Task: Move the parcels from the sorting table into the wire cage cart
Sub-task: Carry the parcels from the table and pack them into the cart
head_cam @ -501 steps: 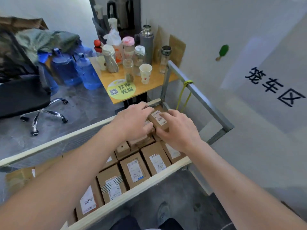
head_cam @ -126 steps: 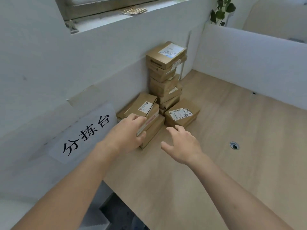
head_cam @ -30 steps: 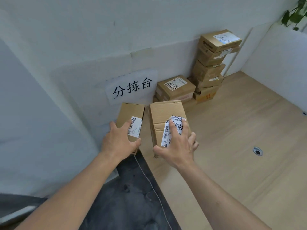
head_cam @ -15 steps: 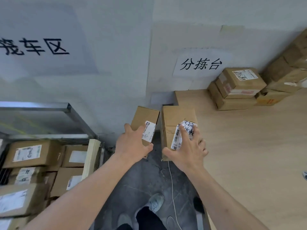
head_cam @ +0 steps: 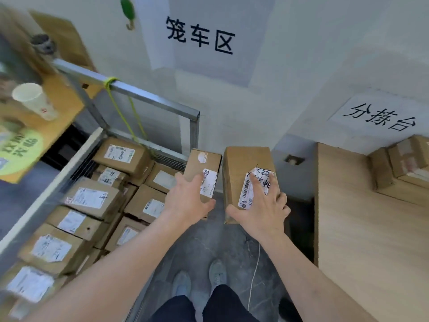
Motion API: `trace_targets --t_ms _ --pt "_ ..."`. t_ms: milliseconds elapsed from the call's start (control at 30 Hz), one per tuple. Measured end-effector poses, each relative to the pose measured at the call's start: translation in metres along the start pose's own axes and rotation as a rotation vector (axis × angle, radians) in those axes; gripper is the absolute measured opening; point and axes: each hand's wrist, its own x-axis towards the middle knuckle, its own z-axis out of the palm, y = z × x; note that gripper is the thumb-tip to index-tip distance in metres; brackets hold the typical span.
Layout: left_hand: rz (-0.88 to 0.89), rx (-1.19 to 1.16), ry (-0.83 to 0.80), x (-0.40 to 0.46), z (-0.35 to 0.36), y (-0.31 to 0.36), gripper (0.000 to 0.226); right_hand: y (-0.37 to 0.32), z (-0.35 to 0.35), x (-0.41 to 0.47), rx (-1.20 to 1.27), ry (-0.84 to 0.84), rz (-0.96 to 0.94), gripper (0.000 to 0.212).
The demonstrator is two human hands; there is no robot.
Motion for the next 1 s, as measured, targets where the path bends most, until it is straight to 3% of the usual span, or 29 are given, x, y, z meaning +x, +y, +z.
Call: trace_targets --t_ms 500,1000 --pt "-0.557 -0.166 0.154 -0.074 0.011 -0.101 0.079 -0.101 0.059 -0.008 -0.164 -0.182 -0.547 0.107" --pt "-0.935 -0.402 0.261 -0.218 0.051 -0.259 0.093 -0.227 0.151 -0.146 -0.291 -0.316 -0.941 0.107"
